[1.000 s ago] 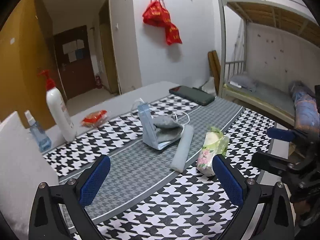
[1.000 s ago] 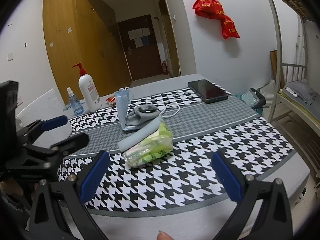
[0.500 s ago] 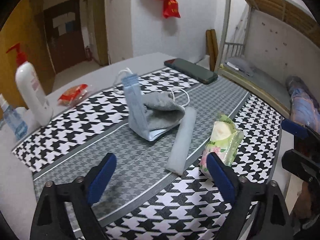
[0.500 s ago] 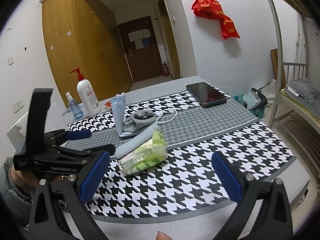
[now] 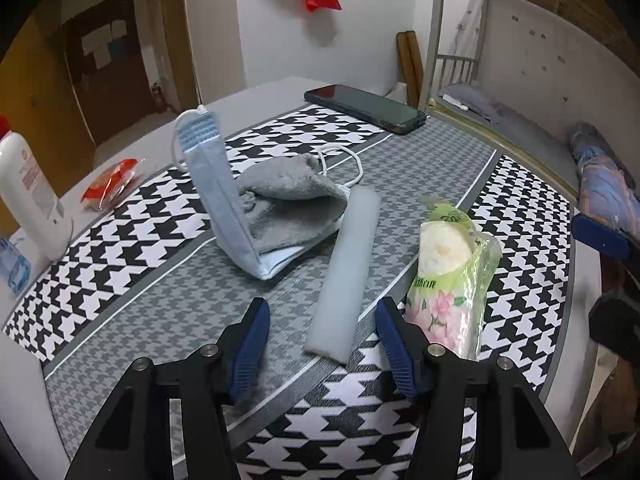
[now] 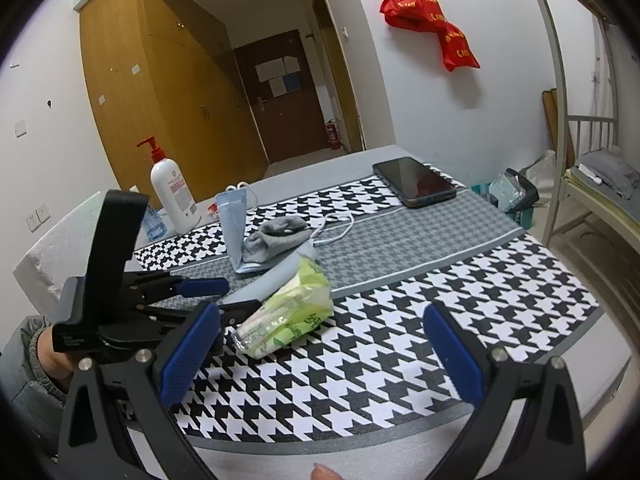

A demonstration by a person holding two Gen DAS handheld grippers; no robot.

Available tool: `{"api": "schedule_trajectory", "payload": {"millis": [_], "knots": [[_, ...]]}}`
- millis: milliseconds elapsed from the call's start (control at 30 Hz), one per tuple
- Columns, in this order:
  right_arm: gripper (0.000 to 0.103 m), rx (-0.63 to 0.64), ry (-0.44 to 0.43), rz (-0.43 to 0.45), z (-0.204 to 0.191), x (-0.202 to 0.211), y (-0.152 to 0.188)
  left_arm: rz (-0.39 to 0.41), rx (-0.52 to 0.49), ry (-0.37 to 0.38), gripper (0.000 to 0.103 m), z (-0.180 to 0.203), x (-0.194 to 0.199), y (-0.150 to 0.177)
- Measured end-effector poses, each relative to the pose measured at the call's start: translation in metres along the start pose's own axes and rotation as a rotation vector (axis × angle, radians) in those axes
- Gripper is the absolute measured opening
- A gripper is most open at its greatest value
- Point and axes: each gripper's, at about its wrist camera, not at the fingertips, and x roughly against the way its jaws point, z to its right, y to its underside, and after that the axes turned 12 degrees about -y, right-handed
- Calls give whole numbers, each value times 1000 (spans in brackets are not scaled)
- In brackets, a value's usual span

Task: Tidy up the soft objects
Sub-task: 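Move the left tool to the white foam tube and grasp it, then lift the white foam tube with the left tool while the right tool approaches the green wipe pack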

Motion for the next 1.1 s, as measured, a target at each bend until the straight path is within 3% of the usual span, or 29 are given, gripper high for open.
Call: {"api": "schedule_trajectory", "payload": {"millis": [100, 167, 333, 367, 400, 567, 733, 1100], "knots": [[103, -5, -4, -2, 1, 1, 2, 2, -1, -5, 53, 4, -1, -3], [103, -4, -2, -4, 0, 1, 3, 9, -19, 10, 41, 10, -4, -7], [103, 2, -1, -13, -2, 0, 4, -12, -32, 26, 32, 14, -5, -12], [103, 3, -3, -15, -2, 0, 4, -17, -21, 23, 24, 14, -7, -13], [103, 5, -4, -17, -3, 0, 5, -18, -16, 6, 22, 13, -7, -13], [103, 16, 1, -30, -8, -3, 6, 34, -41, 1, 18, 16, -1, -7], [103, 27, 11, -62, -10, -12, 6, 69, 1, 28, 11, 3, 17, 3], [103, 40, 24, -115, -14, -31, -3, 113, 26, 66, 11, -11, 38, 17]]}}
